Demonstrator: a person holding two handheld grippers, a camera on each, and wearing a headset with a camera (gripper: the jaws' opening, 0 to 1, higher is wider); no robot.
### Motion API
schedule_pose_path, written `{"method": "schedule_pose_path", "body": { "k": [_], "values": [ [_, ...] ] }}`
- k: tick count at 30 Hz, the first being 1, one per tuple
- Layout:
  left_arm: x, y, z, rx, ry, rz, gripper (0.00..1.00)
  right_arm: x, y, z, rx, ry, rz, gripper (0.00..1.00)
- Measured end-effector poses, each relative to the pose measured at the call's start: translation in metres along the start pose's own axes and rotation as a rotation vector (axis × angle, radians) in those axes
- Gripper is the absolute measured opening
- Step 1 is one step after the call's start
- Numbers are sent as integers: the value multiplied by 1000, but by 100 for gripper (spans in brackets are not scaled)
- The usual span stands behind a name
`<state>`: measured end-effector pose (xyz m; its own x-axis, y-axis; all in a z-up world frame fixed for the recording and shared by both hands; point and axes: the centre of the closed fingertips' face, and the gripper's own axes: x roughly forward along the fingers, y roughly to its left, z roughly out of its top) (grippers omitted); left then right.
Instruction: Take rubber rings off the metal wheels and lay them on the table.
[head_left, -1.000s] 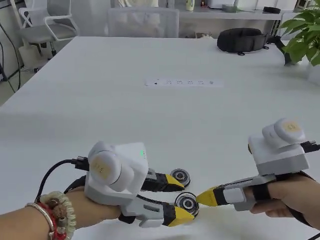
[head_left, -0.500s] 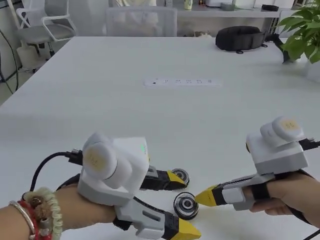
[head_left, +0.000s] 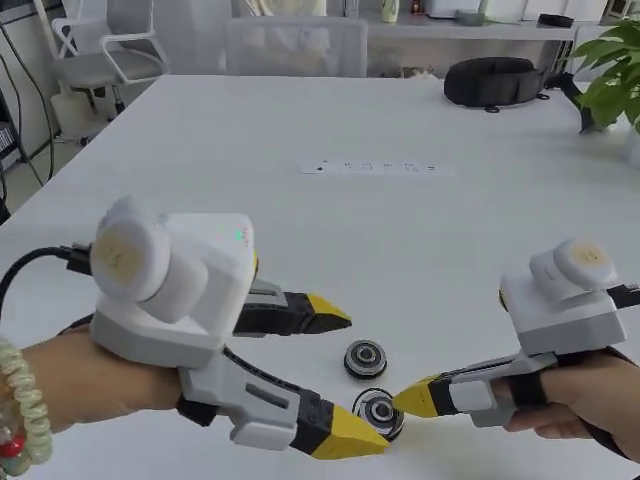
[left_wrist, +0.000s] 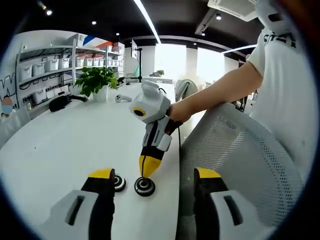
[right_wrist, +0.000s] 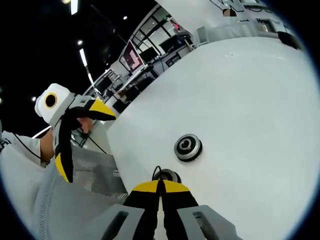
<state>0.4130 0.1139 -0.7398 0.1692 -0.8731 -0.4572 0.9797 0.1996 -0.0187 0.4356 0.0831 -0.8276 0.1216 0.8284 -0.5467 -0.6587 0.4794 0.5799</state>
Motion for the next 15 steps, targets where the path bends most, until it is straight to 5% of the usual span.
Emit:
{"method": "schedule_pose_path", "body": {
  "k": [15],
  "values": [
    [-56,16,-13,16,-13,172,72,-1,2,8,7,-30,21,0]
  ]
}}
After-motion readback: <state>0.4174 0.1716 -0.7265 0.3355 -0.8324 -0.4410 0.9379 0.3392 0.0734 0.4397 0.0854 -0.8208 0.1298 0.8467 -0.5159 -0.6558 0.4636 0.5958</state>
